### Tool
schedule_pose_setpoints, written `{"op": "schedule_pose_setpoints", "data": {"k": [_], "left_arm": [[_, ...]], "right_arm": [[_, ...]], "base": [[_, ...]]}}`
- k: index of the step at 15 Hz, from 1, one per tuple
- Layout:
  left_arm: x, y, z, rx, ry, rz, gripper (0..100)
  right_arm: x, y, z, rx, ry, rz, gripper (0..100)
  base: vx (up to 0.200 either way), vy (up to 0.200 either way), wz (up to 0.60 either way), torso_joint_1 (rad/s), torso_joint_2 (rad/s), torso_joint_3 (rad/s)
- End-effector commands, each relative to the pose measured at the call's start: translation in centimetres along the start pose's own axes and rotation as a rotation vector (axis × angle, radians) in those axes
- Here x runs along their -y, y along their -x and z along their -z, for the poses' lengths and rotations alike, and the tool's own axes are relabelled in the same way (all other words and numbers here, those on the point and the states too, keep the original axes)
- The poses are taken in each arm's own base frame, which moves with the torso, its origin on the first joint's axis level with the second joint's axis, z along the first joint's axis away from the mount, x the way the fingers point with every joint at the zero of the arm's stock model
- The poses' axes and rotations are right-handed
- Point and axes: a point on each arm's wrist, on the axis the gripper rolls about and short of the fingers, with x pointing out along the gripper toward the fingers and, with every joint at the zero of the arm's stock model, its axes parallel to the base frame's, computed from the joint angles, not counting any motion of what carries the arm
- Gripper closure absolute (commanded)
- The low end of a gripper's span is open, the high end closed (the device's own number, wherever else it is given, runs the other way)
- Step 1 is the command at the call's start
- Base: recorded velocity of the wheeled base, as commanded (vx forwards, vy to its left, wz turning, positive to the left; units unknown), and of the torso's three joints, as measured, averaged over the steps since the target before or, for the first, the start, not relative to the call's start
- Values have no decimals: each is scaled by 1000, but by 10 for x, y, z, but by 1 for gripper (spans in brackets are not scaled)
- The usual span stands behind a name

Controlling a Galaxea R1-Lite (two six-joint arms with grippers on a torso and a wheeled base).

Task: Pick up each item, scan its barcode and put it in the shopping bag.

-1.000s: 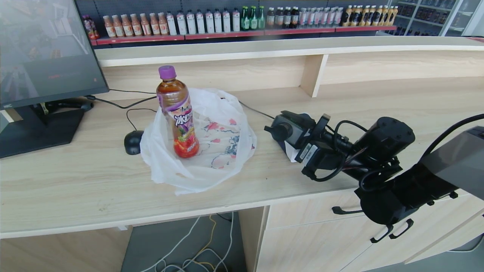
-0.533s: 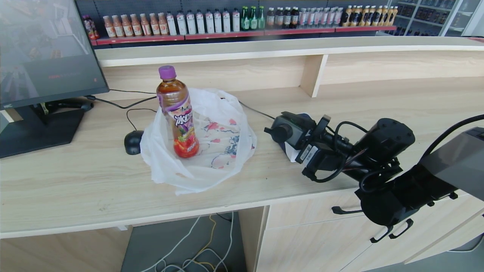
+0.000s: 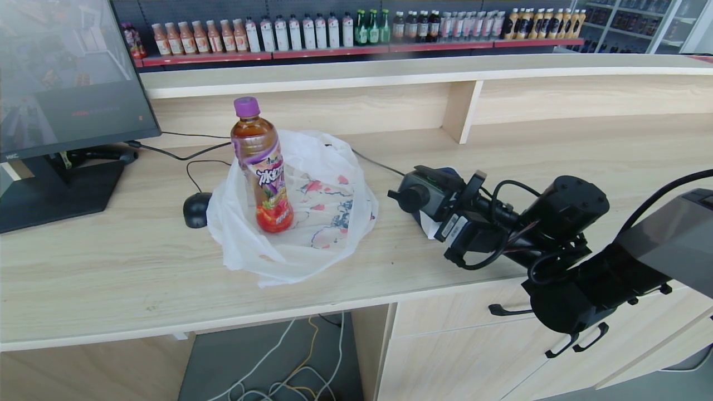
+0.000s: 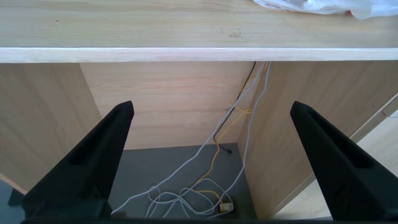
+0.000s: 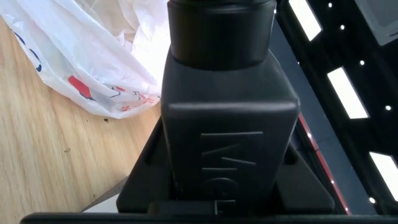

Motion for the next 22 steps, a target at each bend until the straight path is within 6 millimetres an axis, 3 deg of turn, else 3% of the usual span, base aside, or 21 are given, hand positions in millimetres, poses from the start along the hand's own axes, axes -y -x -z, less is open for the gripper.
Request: {"op": "schedule_pose_setpoints", "data": {"k": [1, 7, 12, 17, 22], "left_arm": [[0, 0, 0, 0, 0, 0, 0], [0, 0, 0, 0, 0, 0, 0], [0, 0, 0, 0, 0, 0, 0], [0, 0, 0, 0, 0, 0, 0], [0, 0, 0, 0, 0, 0, 0]], "right_arm": [[-2, 0, 1, -3, -5, -6, 100], [0, 0, -2, 3, -10, -2, 100], [29, 4, -31, 57, -84, 42, 100], [50, 20, -60, 73, -262, 71, 100], [79, 54, -89, -24, -619, 218, 100]], "base": [[0, 0, 0, 0, 0, 0], [0, 0, 0, 0, 0, 0], [0, 0, 0, 0, 0, 0], [0, 0, 0, 0, 0, 0], [0, 0, 0, 0, 0, 0]]}}
